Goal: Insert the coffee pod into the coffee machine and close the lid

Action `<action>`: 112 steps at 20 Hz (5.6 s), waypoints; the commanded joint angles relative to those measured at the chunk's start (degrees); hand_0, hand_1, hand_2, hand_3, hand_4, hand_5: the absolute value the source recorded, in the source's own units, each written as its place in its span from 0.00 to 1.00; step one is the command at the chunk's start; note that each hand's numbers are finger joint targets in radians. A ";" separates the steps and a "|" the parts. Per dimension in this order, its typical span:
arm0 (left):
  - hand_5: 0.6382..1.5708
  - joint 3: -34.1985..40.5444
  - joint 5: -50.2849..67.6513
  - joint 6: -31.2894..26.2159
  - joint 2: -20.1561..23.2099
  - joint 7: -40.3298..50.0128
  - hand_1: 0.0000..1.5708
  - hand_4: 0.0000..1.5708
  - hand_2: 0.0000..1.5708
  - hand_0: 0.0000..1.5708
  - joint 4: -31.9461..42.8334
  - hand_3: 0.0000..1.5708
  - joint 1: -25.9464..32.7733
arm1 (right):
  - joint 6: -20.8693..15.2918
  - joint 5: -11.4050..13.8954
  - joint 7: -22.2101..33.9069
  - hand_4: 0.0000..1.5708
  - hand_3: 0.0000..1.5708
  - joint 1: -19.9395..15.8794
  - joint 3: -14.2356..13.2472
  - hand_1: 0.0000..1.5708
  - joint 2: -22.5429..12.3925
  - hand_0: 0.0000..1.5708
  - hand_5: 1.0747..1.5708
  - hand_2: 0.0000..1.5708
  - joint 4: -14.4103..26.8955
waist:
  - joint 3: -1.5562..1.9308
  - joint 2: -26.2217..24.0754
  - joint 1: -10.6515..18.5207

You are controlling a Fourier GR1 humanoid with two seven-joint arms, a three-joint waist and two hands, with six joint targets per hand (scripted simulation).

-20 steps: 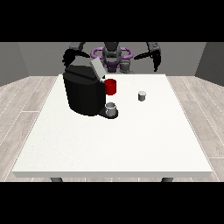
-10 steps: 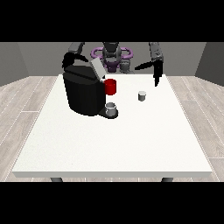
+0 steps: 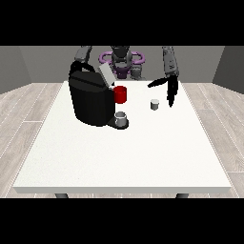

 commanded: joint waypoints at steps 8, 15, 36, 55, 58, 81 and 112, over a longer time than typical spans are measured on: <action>1.00 -4.12 -8.71 3.25 -1.59 -2.68 0.14 0.00 0.34 0.14 9.93 0.14 -2.15 | -1.50 1.74 0.58 0.23 0.00 -0.74 -0.46 0.00 -0.94 0.00 1.00 0.00 5.09 | 0.01 -2.29 1.07; 1.00 -4.53 -13.47 4.22 3.64 -4.50 0.45 0.00 0.49 0.45 15.43 0.31 -5.33 | -0.64 0.46 1.77 0.30 0.00 -3.03 0.09 0.00 -0.30 0.00 1.00 0.00 2.66 | -0.01 1.16 -1.55; 1.00 -6.46 -25.12 17.97 2.63 -10.21 0.59 0.18 0.66 0.59 24.55 0.52 -10.09 | -1.29 -0.90 -0.68 0.27 0.00 -4.89 -1.92 0.00 -0.69 0.00 1.00 0.00 4.69 | 0.00 4.16 -1.89; 1.00 -8.08 -26.29 5.57 1.60 -9.71 0.80 0.34 0.84 0.80 18.86 0.83 -19.40 | -0.48 -2.66 -1.73 0.30 0.00 -2.60 -2.47 0.00 -0.53 0.00 1.00 0.00 11.48 | 0.03 -5.18 -0.52; 1.00 -7.78 -25.60 1.86 2.37 -9.84 0.80 0.36 0.85 0.80 18.37 0.82 -22.96 | -3.11 -3.26 -2.40 0.31 0.00 -1.85 1.68 0.00 0.66 0.00 1.00 0.00 11.23 | 0.03 -5.39 -1.13; 1.00 -2.53 -25.72 -1.33 5.76 -3.09 0.82 0.33 0.85 0.82 18.88 0.81 -35.76 | -0.36 -2.14 3.36 0.31 0.00 -7.48 -1.01 0.00 -2.49 0.00 1.00 0.00 6.18 | 0.02 -1.16 -8.07; 1.00 -2.25 -27.96 -3.45 4.15 -1.41 0.74 0.31 0.79 0.74 20.43 0.75 -41.33 | -3.31 -2.46 -0.15 0.28 0.00 -9.48 -2.87 0.00 -0.47 0.00 1.00 0.00 8.35 | 0.03 2.49 -7.58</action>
